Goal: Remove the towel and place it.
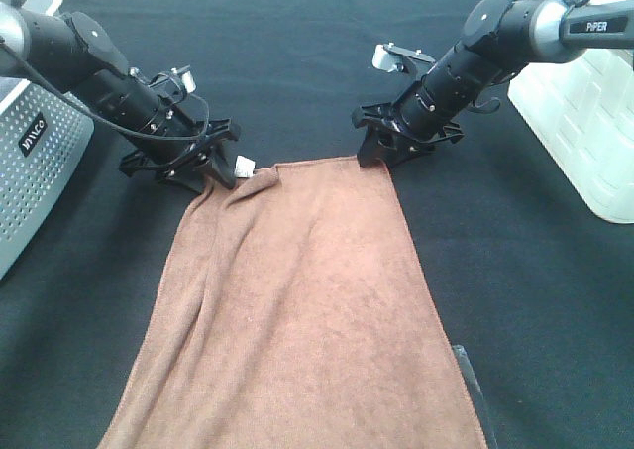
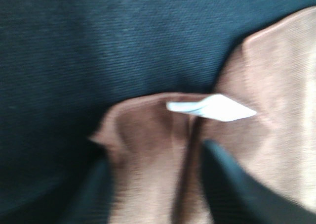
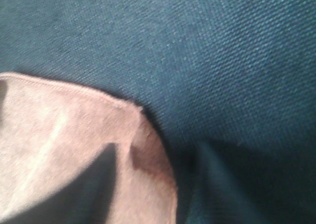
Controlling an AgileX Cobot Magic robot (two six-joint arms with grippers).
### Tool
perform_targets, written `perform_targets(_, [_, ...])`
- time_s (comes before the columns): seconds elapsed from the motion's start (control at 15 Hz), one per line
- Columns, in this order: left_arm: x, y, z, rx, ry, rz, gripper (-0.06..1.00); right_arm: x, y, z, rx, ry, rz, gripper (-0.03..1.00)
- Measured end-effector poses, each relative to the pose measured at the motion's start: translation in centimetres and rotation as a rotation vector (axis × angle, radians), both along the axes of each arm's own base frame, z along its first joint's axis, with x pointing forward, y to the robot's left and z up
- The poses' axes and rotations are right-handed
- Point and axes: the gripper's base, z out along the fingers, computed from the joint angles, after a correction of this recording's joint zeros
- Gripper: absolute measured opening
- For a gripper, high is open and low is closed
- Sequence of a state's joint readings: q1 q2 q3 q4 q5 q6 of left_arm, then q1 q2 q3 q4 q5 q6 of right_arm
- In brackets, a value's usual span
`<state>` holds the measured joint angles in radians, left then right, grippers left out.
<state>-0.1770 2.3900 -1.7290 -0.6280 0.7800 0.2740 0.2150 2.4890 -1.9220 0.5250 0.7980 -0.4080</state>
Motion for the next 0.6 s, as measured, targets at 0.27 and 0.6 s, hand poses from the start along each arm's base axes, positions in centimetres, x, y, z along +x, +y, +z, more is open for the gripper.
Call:
perform_targets(0.27, [-0.06, 0.19, -0.27, 0.036, -0.004, -0.024, 0.07, 0.03, -0.03, -0.39, -0.009, -0.005, -0.001, 0.09])
perform_targets(0.6, [-0.06, 0.20, -0.33, 0.037, -0.003, -0.024, 0.00, 0.02, -0.04, -0.56, -0.017, -0.006, 0.002, 0.00])
